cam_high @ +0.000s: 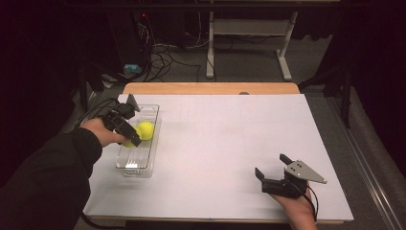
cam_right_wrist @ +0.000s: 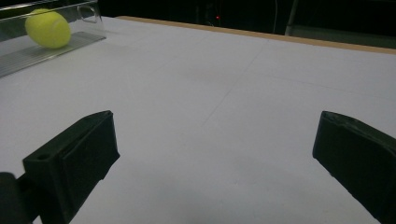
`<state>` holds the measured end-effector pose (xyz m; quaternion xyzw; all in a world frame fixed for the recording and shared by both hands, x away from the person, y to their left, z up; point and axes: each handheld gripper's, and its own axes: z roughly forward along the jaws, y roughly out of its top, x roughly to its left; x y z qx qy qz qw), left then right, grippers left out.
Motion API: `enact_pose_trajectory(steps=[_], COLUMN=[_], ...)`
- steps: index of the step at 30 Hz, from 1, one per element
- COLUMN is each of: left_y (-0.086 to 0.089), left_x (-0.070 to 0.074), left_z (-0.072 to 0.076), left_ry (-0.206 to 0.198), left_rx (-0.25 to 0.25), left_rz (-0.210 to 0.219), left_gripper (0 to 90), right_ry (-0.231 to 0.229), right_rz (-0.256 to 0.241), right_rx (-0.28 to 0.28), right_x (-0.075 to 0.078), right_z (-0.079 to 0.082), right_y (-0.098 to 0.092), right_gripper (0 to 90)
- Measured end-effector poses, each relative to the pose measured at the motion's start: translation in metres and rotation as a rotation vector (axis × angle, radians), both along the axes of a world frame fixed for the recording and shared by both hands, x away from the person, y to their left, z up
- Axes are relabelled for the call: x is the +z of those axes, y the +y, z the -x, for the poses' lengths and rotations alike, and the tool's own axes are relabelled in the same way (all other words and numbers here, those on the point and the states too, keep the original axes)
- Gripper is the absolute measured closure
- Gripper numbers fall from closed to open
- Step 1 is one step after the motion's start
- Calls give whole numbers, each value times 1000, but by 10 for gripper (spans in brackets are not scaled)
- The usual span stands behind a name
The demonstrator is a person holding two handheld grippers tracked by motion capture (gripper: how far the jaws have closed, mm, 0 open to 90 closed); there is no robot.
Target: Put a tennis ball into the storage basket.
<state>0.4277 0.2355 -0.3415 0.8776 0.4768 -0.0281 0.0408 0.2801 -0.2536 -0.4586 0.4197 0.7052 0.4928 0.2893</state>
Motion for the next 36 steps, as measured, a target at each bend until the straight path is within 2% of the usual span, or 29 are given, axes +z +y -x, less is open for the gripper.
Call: enact_pose_trajectory(steps=[15, 28, 36], left_y=[-8, -11, -13], left_x=[-21, -37, -40], left_z=[-3, -7, -8], left_ry=[33, 45, 53], left_rx=[-16, -10, -12], left_rz=[-17, -30, -31], left_gripper=[266, 265, 265], right_ry=[2, 1, 5], right_rz=[0, 3, 4], right_rx=[1, 3, 1], right_x=[0, 0, -1], right_z=[0, 0, 0], right_y=[1, 1, 1], right_gripper=[0, 1, 1])
